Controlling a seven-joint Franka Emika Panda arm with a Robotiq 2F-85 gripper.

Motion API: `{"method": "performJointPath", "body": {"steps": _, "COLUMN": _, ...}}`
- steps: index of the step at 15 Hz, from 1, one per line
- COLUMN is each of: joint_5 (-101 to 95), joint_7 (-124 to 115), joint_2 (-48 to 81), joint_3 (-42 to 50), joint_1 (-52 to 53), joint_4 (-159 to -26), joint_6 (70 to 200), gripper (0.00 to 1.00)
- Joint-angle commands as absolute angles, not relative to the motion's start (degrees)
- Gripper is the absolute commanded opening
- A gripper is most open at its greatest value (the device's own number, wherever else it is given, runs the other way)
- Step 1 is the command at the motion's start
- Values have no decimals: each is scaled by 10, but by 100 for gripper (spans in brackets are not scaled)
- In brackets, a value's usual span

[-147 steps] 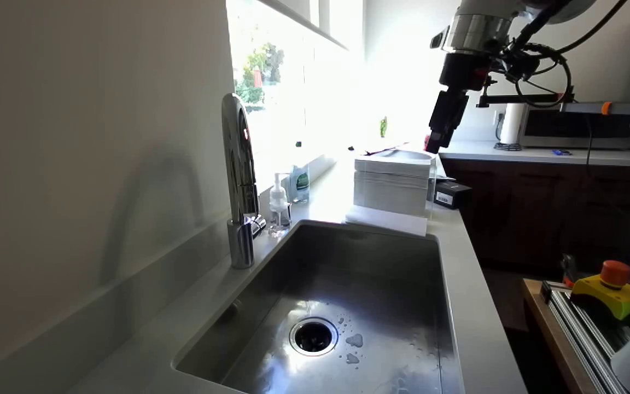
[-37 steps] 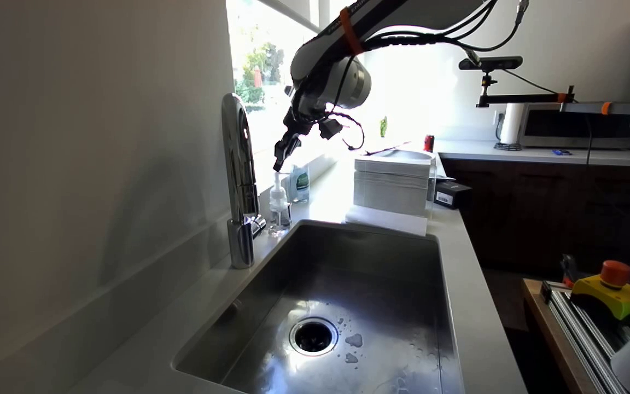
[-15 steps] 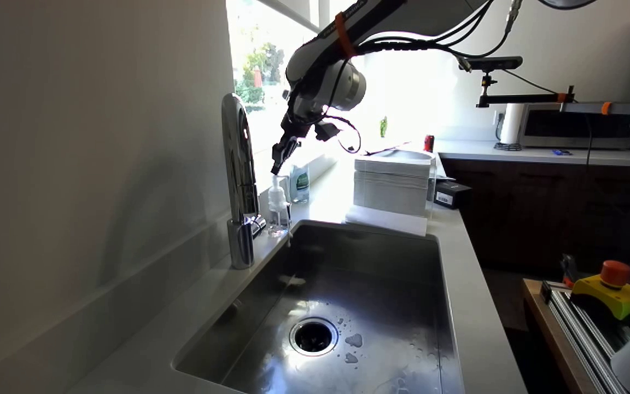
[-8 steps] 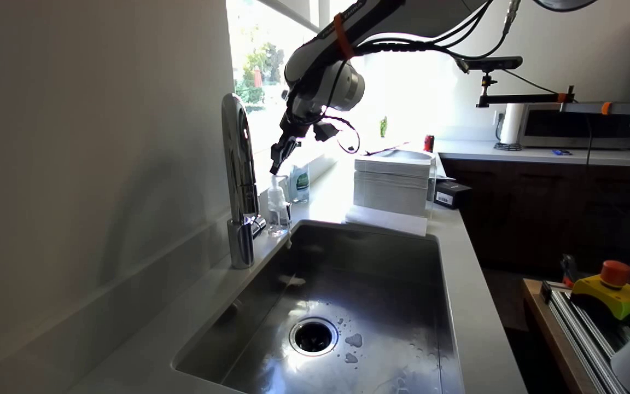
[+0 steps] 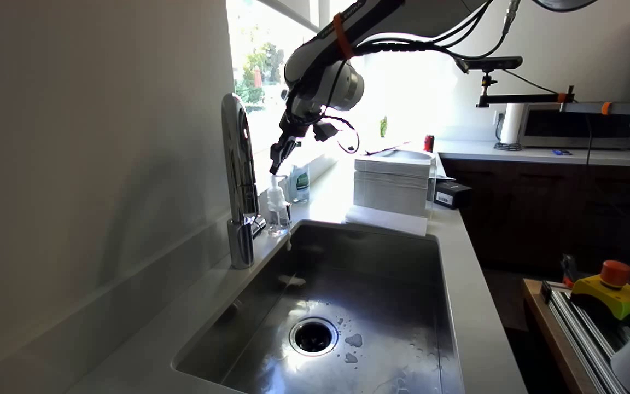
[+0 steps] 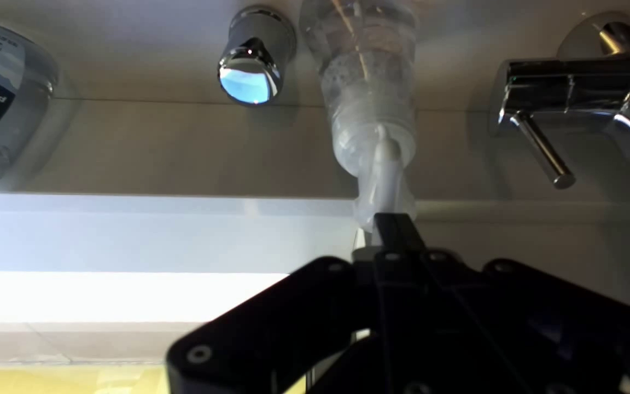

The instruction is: Push down on the pump bottle.

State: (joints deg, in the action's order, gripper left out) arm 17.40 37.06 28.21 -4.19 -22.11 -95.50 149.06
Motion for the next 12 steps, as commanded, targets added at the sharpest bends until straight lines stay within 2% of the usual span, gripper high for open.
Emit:
{"method": "performJointPath", "body": {"steps": 1, "joint_5": 166, "joint_7": 363, "joint_2": 305, "joint_3": -38, "joint_1": -213, "joint_4": -959, "joint_6": 1480, "gripper": 0}}
{"method": "performJointPath", "body": {"steps": 12, "joint_5": 159, "joint_7": 359, "joint_2": 281, "joint_3": -35, "joint_1": -203, "joint_4": -968, "joint_6": 1495, "gripper": 0}}
